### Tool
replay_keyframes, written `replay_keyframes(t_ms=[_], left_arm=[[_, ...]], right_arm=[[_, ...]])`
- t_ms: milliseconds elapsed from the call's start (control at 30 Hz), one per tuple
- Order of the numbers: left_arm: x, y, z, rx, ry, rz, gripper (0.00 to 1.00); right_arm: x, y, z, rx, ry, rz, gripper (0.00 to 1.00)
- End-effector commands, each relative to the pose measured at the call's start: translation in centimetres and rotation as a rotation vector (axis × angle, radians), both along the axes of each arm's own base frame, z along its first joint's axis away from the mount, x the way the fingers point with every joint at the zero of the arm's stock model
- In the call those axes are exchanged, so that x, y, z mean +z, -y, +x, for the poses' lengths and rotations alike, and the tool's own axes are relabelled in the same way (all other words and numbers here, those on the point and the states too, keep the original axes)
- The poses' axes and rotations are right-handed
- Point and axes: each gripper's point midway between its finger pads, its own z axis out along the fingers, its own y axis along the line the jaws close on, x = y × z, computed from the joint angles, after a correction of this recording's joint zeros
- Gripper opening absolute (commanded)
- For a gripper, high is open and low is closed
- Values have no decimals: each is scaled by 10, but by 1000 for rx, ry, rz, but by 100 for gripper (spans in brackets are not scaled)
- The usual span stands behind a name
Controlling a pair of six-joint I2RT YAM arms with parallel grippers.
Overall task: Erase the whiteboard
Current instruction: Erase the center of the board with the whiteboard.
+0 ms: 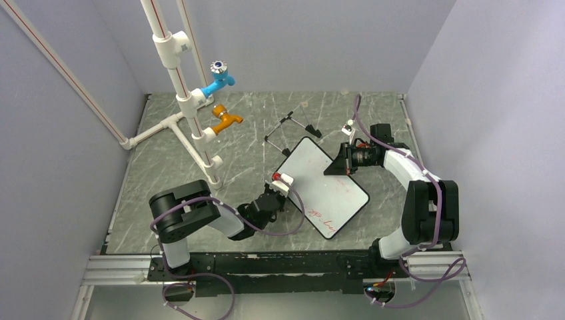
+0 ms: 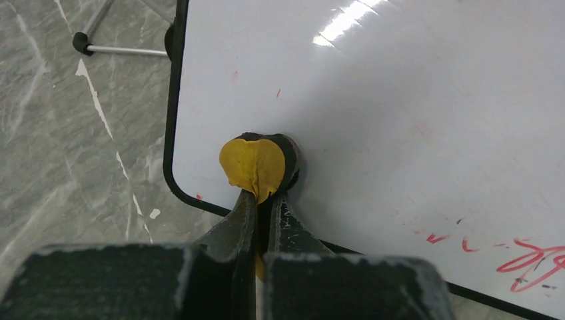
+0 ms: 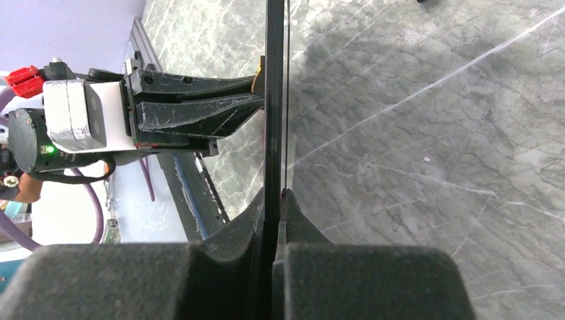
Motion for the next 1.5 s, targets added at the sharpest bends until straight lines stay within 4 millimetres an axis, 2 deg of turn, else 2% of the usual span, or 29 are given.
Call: replay_keyframes(t_ms=[0, 133, 233, 367, 433, 600, 700, 800, 867, 967, 1100, 1233, 1367, 1467], left_arm=[[8, 15, -16, -106, 34, -15, 0], [15, 51, -53, -285, 74, -19, 0], [13, 75, -77, -398, 43, -21, 0], [8, 88, -97, -445, 2, -32, 0], [3, 80, -92, -392, -1, -22, 0], [-10, 36, -55, -191, -38, -24, 0], [-9, 8, -33, -115, -46, -67, 0], [-3, -2, -24, -99, -33, -73, 0], [0, 0, -25, -121, -22, -67, 0], [5, 15, -37, -211, -2, -66, 0], [9, 45, -65, -315, 59, -17, 0], [3, 75, -91, -375, 64, 19, 0], [-6, 80, -87, -330, 81, 99, 0], [-11, 67, -69, -219, 86, 148, 0]], right_arm=[[24, -11, -6, 65, 28, 118, 0], [25, -10, -6, 66, 30, 118, 0], [23, -11, -6, 70, 25, 120, 0], [23, -11, -7, 74, 24, 123, 0], [23, -11, -7, 77, 23, 126, 0], [23, -11, -8, 81, 29, 124, 0], [23, -11, -8, 85, 33, 125, 0], [24, -11, -8, 89, 37, 127, 0], [25, -11, -9, 94, 41, 130, 0], [25, -11, -9, 97, 43, 132, 0], [25, -11, -9, 98, 43, 133, 0], [25, -11, -9, 99, 40, 134, 0], [27, -11, -10, 99, 46, 135, 0], [28, -11, -10, 101, 49, 137, 0]])
